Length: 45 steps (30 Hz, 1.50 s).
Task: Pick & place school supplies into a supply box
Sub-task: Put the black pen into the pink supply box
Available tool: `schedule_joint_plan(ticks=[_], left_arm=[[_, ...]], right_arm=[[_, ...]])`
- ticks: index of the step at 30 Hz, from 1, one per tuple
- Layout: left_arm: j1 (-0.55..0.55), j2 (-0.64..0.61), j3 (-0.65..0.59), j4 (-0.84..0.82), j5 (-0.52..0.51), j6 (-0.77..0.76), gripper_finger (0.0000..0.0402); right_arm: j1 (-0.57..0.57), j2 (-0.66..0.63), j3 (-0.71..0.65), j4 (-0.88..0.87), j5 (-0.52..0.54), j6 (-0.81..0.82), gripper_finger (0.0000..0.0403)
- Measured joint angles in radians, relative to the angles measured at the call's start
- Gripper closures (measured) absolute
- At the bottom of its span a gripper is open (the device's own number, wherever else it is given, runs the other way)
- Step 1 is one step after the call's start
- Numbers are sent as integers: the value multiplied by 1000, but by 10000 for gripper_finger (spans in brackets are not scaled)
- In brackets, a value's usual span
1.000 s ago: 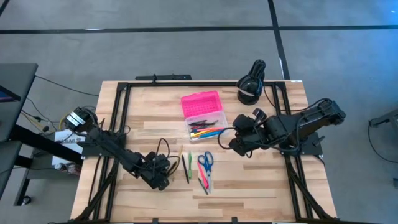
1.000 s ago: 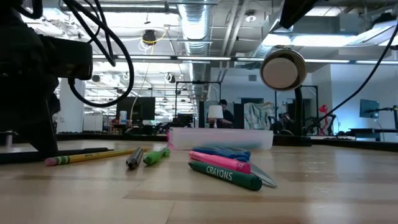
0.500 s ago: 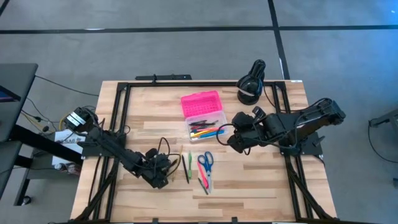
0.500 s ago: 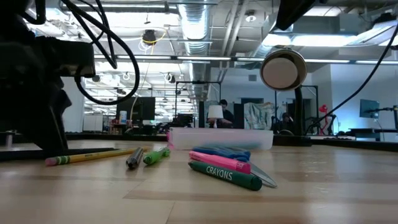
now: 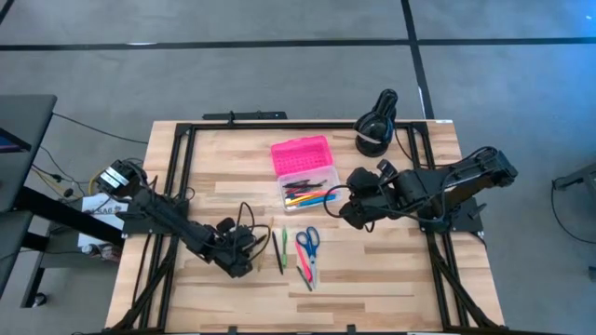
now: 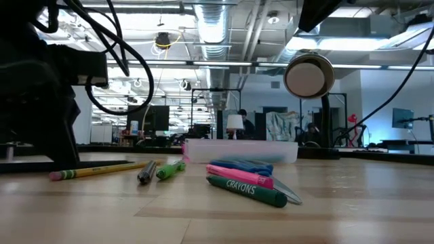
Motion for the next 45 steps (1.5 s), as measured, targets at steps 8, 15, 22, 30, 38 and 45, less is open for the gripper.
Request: schedule_joint_plan(ticks=[8,15,22,30,38,45], left_arm=[[19,0,0,-9,-19,18,284],[23,0,0,-13,-30,43,334],[23,0,-1,-16,-34,28,373],[23,-5,-2,-16,-36,-53,373],[26,-18,53,-100,-36,-41,378],[30,-28,108,-189,-47,-25,380]], right_arm=[[0,0,0,12,0,0,301],[0,0,0,35,-1,0,301],[6,0,0,37,-2,0,301],[6,0,0,37,-3,0,301],[7,0,0,36,-3,-3,301],[6,1,0,33,-3,-19,301]])
